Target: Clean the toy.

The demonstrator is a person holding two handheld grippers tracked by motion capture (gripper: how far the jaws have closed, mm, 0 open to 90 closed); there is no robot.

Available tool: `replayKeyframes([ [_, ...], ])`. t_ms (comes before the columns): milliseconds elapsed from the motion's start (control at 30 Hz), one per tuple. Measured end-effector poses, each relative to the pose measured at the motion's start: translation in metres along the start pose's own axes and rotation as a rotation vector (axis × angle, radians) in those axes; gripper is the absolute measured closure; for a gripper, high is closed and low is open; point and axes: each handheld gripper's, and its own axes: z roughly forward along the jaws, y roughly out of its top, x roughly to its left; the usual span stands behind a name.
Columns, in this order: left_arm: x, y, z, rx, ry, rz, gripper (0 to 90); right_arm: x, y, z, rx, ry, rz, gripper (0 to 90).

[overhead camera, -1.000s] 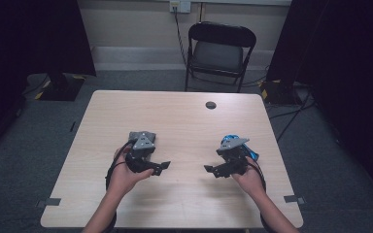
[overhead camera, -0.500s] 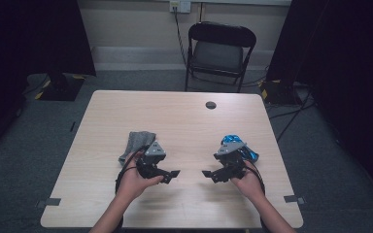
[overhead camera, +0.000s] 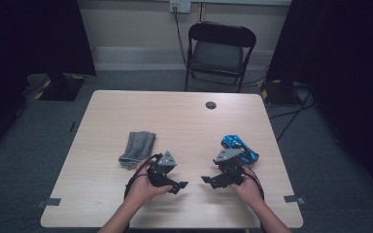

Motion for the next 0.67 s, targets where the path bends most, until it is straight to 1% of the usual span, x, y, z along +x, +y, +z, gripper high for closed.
replayKeyframes([
  [67,-0.003,-0.002,0.005,-0.001,-0.004,0.018,16.3,0.001,-0.002,0.002,0.012,0.006,-0.009,14.5],
  [133,-0.005,-0.003,0.008,0.013,-0.003,0.035,16.3,0.004,-0.005,0.005,0.021,0.01,-0.02,14.4],
  [233,-0.007,-0.006,0.014,0.033,-0.008,0.047,16.3,0.007,-0.008,0.009,0.041,0.014,-0.032,14.5],
  [267,-0.008,-0.007,0.017,0.041,-0.009,0.05,16.3,0.009,-0.009,0.011,0.045,0.009,-0.05,13.7],
  [300,-0.008,-0.009,0.019,0.047,-0.011,0.055,16.3,0.009,-0.009,0.011,0.045,0.009,-0.05,13.7],
  [333,-0.009,-0.01,0.02,0.054,-0.009,0.067,16.3,0.01,-0.01,0.011,0.041,0.005,-0.053,14.2],
  [367,-0.011,-0.011,0.022,0.046,-0.008,0.086,15.0,0.01,-0.009,0.012,0.04,0.005,-0.054,14.1],
  [400,-0.012,-0.011,0.022,0.054,-0.003,0.112,15.3,0.011,-0.01,0.012,0.037,0.013,-0.064,13.8],
  [433,-0.012,-0.011,0.022,0.054,-0.003,0.112,15.3,0.011,-0.01,0.012,0.037,0.013,-0.064,13.8],
  [500,-0.014,-0.012,0.023,0.05,0.0,0.133,14.6,0.01,-0.013,0.011,0.019,0.016,-0.063,13.7],
  [533,-0.013,-0.013,0.024,0.042,-0.008,0.142,13.7,0.01,-0.014,0.011,0.014,0.016,-0.061,13.5],
  [567,-0.013,-0.014,0.024,0.037,-0.013,0.147,11.8,0.01,-0.015,0.011,0.005,0.015,-0.058,13.3],
  [600,-0.013,-0.015,0.025,0.021,-0.015,0.143,10.1,0.01,-0.017,0.011,-0.008,0.017,-0.059,13.3],
  [667,-0.013,-0.016,0.027,0.012,-0.021,0.148,6.5,0.01,-0.019,0.011,-0.022,0.016,-0.057,13.0],
])
